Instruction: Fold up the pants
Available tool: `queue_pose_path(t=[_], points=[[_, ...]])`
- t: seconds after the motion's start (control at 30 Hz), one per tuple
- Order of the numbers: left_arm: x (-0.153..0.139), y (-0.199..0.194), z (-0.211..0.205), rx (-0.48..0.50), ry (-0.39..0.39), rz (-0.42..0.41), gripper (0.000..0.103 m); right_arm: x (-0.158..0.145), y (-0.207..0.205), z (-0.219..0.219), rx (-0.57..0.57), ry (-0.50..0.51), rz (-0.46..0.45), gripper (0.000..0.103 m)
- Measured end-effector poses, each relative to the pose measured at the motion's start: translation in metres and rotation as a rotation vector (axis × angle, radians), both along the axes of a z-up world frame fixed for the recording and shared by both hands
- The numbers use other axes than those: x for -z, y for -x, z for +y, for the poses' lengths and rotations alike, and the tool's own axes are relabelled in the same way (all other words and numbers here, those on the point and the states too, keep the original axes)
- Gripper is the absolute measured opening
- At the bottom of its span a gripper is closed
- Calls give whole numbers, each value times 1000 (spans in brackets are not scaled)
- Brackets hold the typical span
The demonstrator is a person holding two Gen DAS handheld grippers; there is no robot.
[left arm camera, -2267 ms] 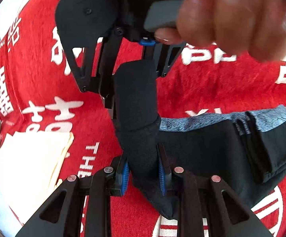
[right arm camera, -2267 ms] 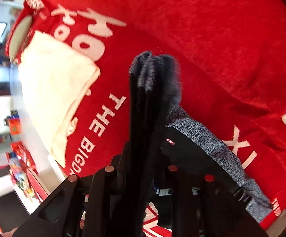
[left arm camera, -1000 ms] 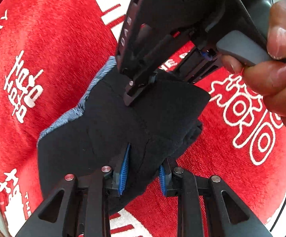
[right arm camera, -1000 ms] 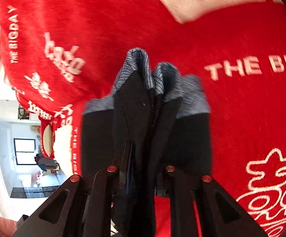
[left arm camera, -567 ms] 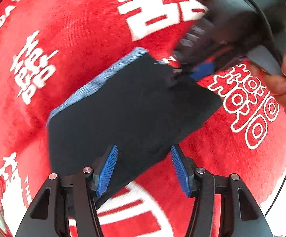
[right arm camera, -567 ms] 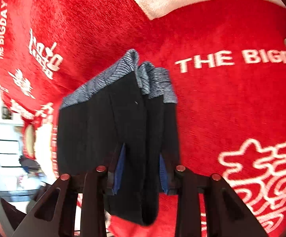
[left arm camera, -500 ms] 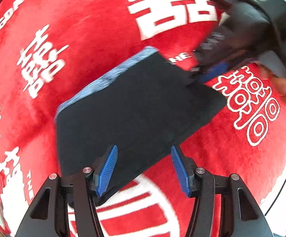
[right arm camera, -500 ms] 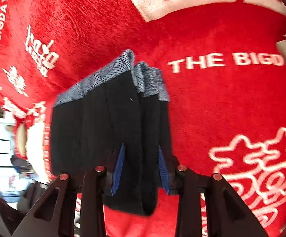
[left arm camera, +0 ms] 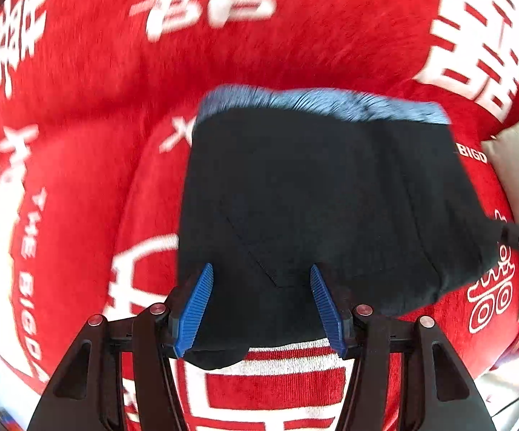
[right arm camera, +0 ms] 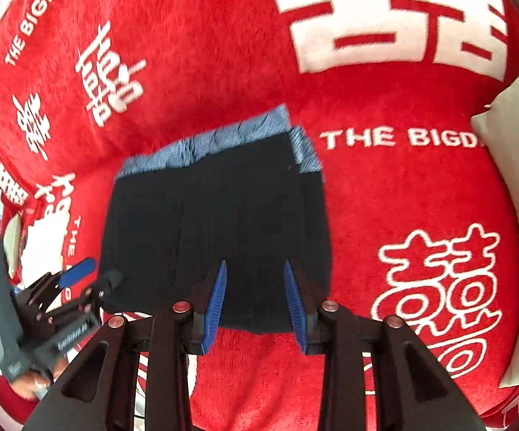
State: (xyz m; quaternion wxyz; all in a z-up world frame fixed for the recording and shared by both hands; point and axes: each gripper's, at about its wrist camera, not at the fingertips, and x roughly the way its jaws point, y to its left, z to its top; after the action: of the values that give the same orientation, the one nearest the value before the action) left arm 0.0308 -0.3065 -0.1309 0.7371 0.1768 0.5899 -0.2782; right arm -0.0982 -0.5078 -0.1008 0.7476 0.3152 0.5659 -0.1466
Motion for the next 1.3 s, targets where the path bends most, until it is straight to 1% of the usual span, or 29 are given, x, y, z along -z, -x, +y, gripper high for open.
queue_pose_path(t=[0.07, 0.1, 0.13, 0.17, 0.2, 0.3, 0.43, 0.57, 0.73, 0.83, 0.93, 1.13, 1.2, 1.27, 1.3], points=[[7, 1, 2, 0, 10, 13, 66, 11, -1, 6, -3, 6, 36, 37], [8, 3, 1, 6, 11, 8, 66, 16, 1, 7, 0, 8, 55, 37], [8, 4, 1, 13, 9, 2, 68, 20, 3, 8, 3, 8, 66, 37], [8, 5, 0, 22, 7, 3, 73, 22, 4, 9, 4, 11, 76, 37], [7, 5, -1, 27, 8, 5, 73, 25, 5, 10, 7, 11, 81, 37], [3, 4, -2, 25, 4, 3, 73, 27, 6, 12, 10, 18, 85, 37], [-2, -6, 7, -11, -6, 26, 73, 31, 4, 19, -10, 49, 100, 38], [-3, -18, 19, -45, -20, 35, 73, 33, 5, 26, -11, 73, 100, 42], [0, -31, 27, -72, -18, 45, 73, 33, 6, 28, 3, 69, 101, 43], [1, -36, 27, -79, -13, 45, 73, 32, 5, 27, -1, 57, 110, 43], [4, -41, 26, -88, -9, 61, 73, 31, 4, 26, -2, 46, 113, 43], [5, -49, 22, -83, -9, 62, 73, 28, 3, 23, -19, 29, 132, 44], [5, -53, 21, -81, -12, 50, 73, 22, 5, 16, -26, 34, 133, 46], [5, -58, 20, -82, -14, 43, 73, 18, 6, 9, -24, 47, 134, 52], [5, -61, 19, -82, -13, 42, 73, 16, 7, 4, -18, 49, 129, 54]])
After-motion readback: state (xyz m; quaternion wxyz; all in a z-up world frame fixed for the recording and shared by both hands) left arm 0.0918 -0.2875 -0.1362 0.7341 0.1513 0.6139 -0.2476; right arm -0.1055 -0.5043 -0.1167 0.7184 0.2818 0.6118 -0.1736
